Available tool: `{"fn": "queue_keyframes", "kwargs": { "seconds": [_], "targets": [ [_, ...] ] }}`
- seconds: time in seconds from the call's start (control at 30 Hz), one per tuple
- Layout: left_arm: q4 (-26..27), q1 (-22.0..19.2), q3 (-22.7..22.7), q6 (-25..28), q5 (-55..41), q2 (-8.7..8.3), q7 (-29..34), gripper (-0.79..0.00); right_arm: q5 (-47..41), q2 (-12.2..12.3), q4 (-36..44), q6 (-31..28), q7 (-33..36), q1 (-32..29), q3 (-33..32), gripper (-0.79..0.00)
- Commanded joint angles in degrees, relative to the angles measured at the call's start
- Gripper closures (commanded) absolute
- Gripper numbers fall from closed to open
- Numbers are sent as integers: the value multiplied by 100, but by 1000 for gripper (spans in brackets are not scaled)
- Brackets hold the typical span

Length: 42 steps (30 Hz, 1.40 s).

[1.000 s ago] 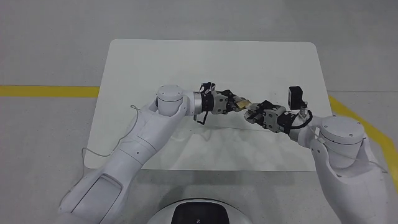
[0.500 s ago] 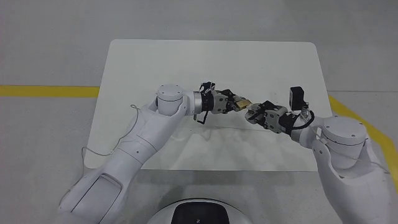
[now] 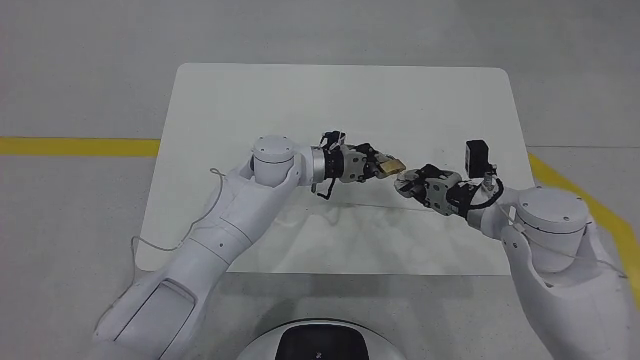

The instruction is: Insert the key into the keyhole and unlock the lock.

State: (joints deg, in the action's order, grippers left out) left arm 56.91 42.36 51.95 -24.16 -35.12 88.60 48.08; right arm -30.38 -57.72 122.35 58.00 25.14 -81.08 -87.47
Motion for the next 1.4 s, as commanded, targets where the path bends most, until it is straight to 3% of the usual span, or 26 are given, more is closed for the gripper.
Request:
{"fn": "queue_keyframes", "kwargs": {
  "seconds": [0.0, 0.63, 0.67, 0.7, 0.73, 1.2, 1.23, 1.27, 1.3, 1.33, 1.37],
  "targets": [
    [17, 12, 13, 12, 17, -7, -32, 0, -4, 11, -8, 0, -22, 15, 33, 0],
    [266, 132, 70, 4, 170, -80, -108, 0, -304, 105, -160, 0, -501, 284, 356, -25],
    [275, 142, 78, 13, 184, -85, -126, 0, -337, 106, -156, 0, -535, 291, 356, -289],
    [280, 152, 89, 18, 191, -90, -149, 0, -375, 106, -155, 0, -570, 292, 355, -730],
    [286, 163, 102, 18, 187, -95, -166, 0, -416, 106, -144, 0, -604, 290, 345, -785],
    [299, 318, 271, 93, -98, -110, -333, 0, -515, 106, -105, 0, -669, 257, 296, -785],
    [332, 371, 318, 78, -216, -111, -362, 0, -644, 90, -135, -246, -649, 222, 256, -785],
    [369, 413, 365, 10, -406, -107, -327, 0, -927, 66, -200, -580, -588, 164, 132, -656],
    [395, 450, 415, -61, -620, -98, -319, 0, -1290, 40, -264, -939, -502, 86, -33, -354],
    [398, 476, 448, -147, -779, -90, -358, 0, -1648, 16, -319, -1284, -420, -11, -210, -139],
    [389, 501, 480, -269, -974, -79, -376, 0, -1945, -6, -365, -1604, -401, -123, -386, 0]
  ]
}}
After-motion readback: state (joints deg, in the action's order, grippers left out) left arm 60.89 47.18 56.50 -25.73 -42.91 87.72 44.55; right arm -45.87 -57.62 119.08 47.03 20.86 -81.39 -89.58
